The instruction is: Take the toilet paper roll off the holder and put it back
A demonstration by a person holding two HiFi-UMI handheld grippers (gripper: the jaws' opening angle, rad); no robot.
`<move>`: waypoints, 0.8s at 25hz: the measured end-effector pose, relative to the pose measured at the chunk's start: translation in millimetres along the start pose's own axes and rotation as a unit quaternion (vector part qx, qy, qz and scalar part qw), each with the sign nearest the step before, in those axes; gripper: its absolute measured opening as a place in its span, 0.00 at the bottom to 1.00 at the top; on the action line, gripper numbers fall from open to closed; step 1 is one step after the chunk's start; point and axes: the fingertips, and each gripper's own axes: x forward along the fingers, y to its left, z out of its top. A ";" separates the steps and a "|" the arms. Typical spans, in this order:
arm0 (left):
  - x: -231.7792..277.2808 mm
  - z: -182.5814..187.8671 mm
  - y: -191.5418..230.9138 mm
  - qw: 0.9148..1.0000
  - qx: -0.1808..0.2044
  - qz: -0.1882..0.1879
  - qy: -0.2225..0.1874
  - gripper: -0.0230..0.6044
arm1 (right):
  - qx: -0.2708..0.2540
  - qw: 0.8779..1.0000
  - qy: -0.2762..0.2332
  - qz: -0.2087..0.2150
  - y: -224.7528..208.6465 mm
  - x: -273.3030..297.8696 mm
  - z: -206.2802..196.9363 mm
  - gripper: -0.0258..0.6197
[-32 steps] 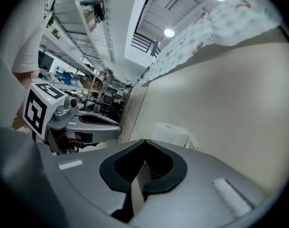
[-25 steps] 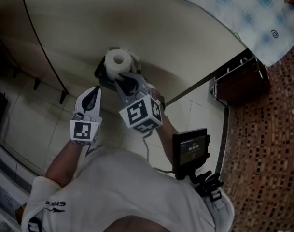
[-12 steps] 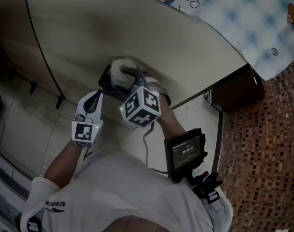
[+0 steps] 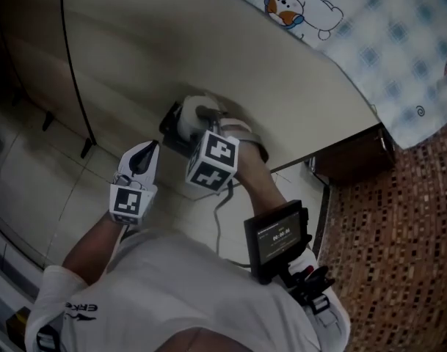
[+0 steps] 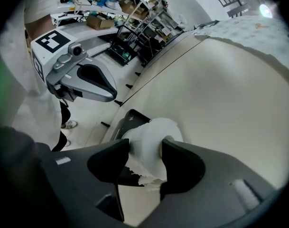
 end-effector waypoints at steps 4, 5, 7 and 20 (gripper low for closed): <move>-11.0 4.9 -9.3 1.000 0.005 0.005 0.001 0.04 | 0.000 1.000 0.007 -0.013 7.3 -15.5 -6.5 0.39; -11.9 3.7 -9.9 1.000 0.005 0.005 0.004 0.04 | 0.002 1.000 0.007 -0.017 7.8 -16.8 -7.1 0.39; -9.6 -0.2 -8.1 1.000 0.002 0.003 0.007 0.04 | 0.005 1.000 0.002 -0.023 5.1 -14.4 -6.3 0.38; 6.3 -8.2 -3.9 1.000 0.000 -0.011 0.017 0.04 | 0.113 0.982 -0.097 -0.120 -11.9 -29.2 -14.1 0.37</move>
